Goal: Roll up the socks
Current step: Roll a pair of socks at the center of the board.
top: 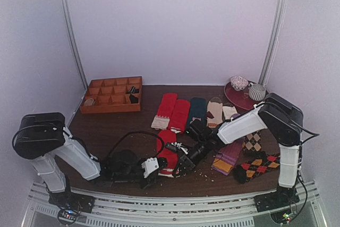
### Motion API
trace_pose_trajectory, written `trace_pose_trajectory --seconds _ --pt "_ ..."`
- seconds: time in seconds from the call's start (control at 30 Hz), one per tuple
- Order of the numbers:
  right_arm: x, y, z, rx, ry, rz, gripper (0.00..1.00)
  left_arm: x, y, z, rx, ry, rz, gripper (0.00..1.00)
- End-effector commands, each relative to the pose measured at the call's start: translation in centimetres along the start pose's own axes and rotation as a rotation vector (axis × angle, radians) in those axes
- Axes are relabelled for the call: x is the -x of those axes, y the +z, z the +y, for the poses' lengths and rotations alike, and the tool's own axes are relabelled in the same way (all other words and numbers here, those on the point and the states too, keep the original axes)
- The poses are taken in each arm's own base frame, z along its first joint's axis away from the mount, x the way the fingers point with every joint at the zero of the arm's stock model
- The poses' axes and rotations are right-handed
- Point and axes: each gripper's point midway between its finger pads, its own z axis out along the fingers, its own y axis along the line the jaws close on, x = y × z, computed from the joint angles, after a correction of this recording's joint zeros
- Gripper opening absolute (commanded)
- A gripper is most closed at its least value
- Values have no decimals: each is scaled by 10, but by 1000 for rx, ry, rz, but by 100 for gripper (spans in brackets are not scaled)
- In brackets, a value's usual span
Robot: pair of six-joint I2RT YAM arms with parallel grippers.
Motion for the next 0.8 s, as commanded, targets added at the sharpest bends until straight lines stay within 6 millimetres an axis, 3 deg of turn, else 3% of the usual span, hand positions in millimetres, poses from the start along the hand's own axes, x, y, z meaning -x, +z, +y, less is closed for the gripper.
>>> trace_pose_trajectory --seconds 0.0,0.13,0.37,0.6,0.67,0.77 --pt "-64 8 -49 -165 197 157 11 -4 9 -5 -22 -22 19 40" --pt "-65 7 -49 -167 199 158 10 -10 12 -4 -14 -30 40 40" --pt "-65 7 -50 -171 199 158 10 -10 13 -6 -24 -33 46 31" --pt "-67 8 -51 -176 200 160 10 -11 13 -5 -22 -46 50 40" --pt "-67 7 -51 -177 200 159 10 -12 13 -6 -25 -47 53 35" --pt "-66 8 -51 -179 201 158 10 -14 16 -8 -39 -47 63 19"
